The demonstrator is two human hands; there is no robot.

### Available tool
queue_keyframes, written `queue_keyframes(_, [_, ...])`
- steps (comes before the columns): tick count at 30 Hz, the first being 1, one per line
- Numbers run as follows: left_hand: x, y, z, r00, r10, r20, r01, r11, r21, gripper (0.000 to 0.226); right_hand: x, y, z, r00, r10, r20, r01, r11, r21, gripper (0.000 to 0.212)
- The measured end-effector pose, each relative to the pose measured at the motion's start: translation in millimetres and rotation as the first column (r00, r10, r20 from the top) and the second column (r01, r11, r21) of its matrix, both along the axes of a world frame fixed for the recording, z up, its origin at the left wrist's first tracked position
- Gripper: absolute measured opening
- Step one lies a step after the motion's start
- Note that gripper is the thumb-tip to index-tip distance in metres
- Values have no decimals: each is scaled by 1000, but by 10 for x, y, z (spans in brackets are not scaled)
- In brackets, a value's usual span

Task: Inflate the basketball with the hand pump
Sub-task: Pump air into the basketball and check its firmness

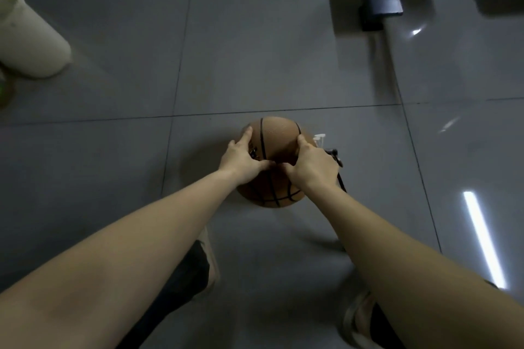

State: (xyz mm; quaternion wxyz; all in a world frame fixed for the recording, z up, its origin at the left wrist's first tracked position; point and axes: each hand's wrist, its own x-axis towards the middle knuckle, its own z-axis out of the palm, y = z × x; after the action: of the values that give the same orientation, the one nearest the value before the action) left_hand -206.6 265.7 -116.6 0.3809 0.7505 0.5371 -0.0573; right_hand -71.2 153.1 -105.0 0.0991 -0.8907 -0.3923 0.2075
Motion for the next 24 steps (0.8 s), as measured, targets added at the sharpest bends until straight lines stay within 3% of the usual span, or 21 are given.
queue_keyframes(5, [-130,112,116,999,1,44,3,996,-90,117,13,26,80,998,37,-46,-36,999,9,63])
queue_keyframes(9, [-78,52,93,1000,23,11,-23,999,-31,115,-76,24,65,998,29,51,-29,1000,-3,66])
queue_keyframes(14, [-39,88,425,999,29,-30,-33,984,-175,133,213,-164,579,963,66,-263,-110,981,-158,81])
queue_keyframes(16, [-26,12,605,997,12,-81,-21,993,-112,133,378,-481,969,943,110,-316,-180,962,-203,63])
queue_keyframes(18, [42,-168,858,988,-67,-139,76,995,65,120,545,-947,1311,942,108,-318,-195,947,-256,50])
queue_keyframes(20, [179,-478,1148,988,-120,-99,136,976,171,100,695,-1465,1587,945,39,-324,-148,936,-319,66])
queue_keyframes(21, [274,-662,1261,987,-160,-33,163,975,154,88,743,-1721,1708,936,-20,-353,-108,934,-340,81])
queue_keyframes(24, [543,-1377,1546,914,-375,152,394,911,-120,65,763,-2329,1870,863,-141,-486,-69,918,-390,116])
